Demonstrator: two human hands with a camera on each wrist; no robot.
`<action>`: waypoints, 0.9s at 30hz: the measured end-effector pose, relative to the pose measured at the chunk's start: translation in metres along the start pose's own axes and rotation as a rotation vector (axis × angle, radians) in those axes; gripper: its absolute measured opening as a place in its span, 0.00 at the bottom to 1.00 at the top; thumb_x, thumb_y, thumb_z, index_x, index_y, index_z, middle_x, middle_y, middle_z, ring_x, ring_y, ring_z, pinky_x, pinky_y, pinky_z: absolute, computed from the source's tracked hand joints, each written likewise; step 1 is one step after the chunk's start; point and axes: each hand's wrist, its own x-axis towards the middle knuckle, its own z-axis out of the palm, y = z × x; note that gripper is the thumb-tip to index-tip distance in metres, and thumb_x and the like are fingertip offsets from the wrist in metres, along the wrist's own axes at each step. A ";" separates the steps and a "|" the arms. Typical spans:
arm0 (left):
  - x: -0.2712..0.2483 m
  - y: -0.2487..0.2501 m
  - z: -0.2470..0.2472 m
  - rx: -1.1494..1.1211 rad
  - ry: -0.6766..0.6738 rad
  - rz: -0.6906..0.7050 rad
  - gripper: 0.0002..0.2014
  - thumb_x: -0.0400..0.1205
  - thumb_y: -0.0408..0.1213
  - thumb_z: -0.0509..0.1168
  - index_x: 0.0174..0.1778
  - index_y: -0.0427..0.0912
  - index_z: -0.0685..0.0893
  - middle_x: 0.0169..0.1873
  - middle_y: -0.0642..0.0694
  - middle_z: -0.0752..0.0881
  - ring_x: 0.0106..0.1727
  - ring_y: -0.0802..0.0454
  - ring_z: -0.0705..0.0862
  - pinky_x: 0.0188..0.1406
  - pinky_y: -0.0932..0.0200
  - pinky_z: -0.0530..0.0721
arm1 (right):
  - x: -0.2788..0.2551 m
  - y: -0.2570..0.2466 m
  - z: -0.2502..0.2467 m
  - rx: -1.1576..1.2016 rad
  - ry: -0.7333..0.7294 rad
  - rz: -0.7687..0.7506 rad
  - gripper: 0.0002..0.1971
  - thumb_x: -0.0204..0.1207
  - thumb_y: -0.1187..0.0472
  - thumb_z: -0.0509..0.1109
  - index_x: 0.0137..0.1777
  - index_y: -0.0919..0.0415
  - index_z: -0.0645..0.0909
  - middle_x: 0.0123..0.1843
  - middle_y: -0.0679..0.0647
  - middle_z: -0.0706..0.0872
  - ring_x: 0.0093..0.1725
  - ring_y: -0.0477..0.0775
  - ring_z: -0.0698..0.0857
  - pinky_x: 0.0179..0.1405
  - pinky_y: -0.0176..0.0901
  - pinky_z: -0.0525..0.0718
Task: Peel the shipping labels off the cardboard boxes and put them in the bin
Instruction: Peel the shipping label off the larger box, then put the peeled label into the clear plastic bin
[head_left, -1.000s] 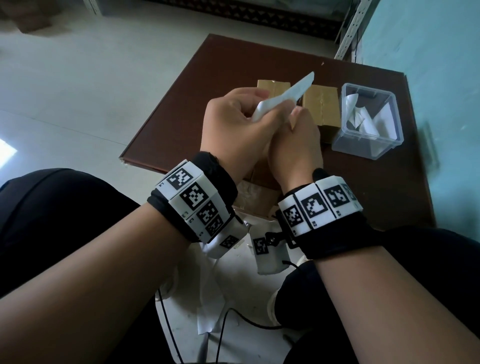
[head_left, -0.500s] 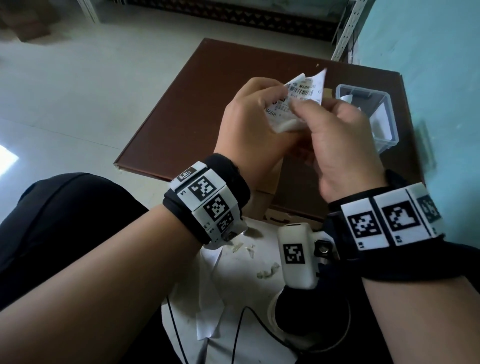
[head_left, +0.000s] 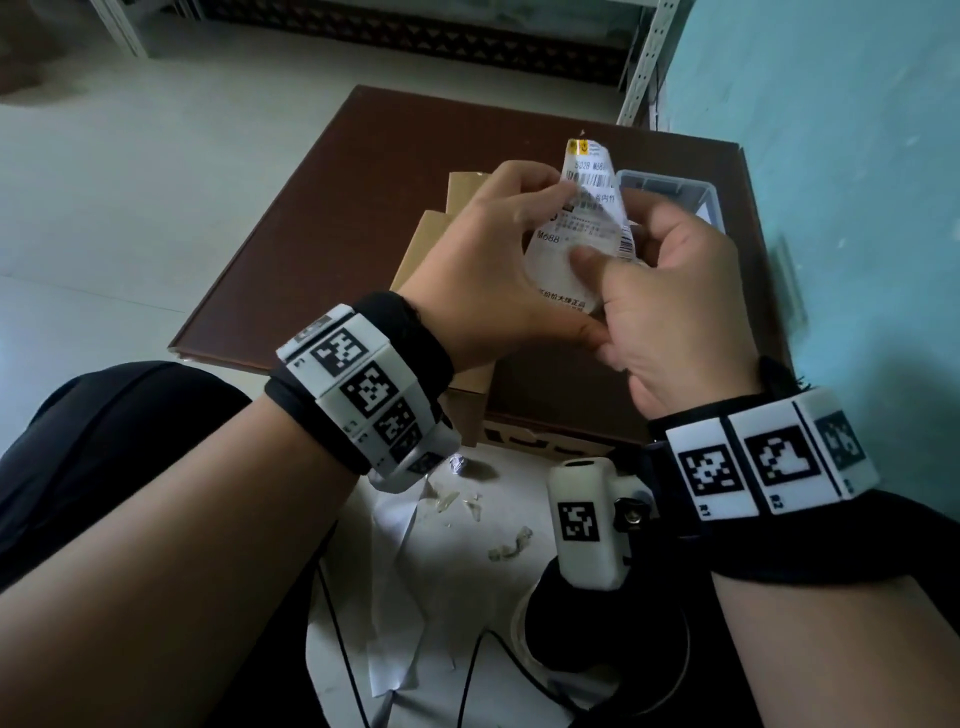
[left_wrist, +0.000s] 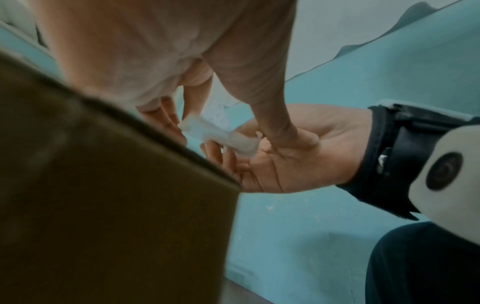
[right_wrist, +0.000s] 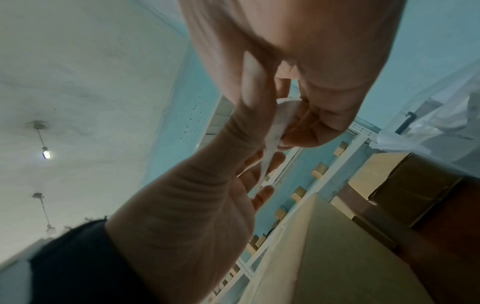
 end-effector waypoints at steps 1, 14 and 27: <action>0.002 -0.001 -0.002 -0.016 0.002 0.014 0.54 0.61 0.52 0.87 0.81 0.35 0.74 0.73 0.49 0.75 0.71 0.61 0.75 0.67 0.80 0.73 | 0.001 0.000 0.000 0.001 -0.008 0.008 0.18 0.84 0.67 0.77 0.63 0.41 0.84 0.60 0.49 0.92 0.55 0.50 0.95 0.36 0.49 0.95; 0.025 0.000 0.005 -0.127 0.109 0.051 0.57 0.64 0.56 0.85 0.85 0.35 0.68 0.85 0.46 0.67 0.80 0.52 0.75 0.72 0.54 0.85 | 0.022 0.009 -0.021 0.074 0.162 0.005 0.15 0.79 0.71 0.80 0.64 0.63 0.87 0.52 0.57 0.95 0.47 0.51 0.97 0.38 0.39 0.93; 0.033 -0.002 0.008 0.098 0.013 -0.128 0.47 0.70 0.55 0.82 0.84 0.52 0.70 0.91 0.48 0.49 0.71 0.60 0.78 0.64 0.67 0.84 | 0.034 0.015 -0.040 0.148 0.249 0.028 0.04 0.80 0.70 0.79 0.45 0.62 0.89 0.46 0.62 0.96 0.43 0.56 0.97 0.41 0.42 0.94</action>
